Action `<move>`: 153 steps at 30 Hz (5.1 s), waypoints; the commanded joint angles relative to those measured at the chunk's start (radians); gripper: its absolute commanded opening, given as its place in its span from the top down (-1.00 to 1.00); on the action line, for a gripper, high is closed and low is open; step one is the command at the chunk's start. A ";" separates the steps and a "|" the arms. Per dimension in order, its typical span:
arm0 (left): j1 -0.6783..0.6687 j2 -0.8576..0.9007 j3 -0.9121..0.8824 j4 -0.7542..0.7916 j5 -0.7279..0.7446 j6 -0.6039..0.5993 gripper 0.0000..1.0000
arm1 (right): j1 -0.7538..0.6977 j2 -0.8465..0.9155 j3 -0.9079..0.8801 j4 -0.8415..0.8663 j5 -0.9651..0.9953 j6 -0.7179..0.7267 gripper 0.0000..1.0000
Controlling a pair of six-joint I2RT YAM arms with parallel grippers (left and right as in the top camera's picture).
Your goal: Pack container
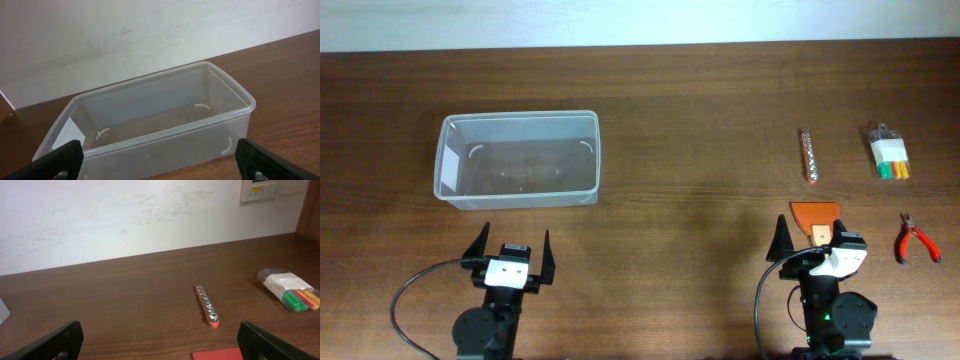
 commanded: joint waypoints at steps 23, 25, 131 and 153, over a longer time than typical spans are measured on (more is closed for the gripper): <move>0.008 -0.008 -0.002 -0.009 -0.006 0.015 -0.98 | -0.006 -0.009 -0.005 -0.007 -0.001 0.005 -0.97; 0.008 -0.008 -0.002 -0.009 -0.007 0.015 -0.98 | -0.006 -0.008 -0.005 -0.007 -0.001 0.005 -0.97; 0.008 -0.008 -0.002 -0.008 -0.007 0.016 -0.99 | -0.006 -0.008 -0.005 0.022 -0.237 0.037 -0.97; 0.008 -0.008 -0.002 -0.008 -0.006 0.015 -0.98 | -0.006 0.143 0.303 -0.208 -0.330 -0.060 -0.97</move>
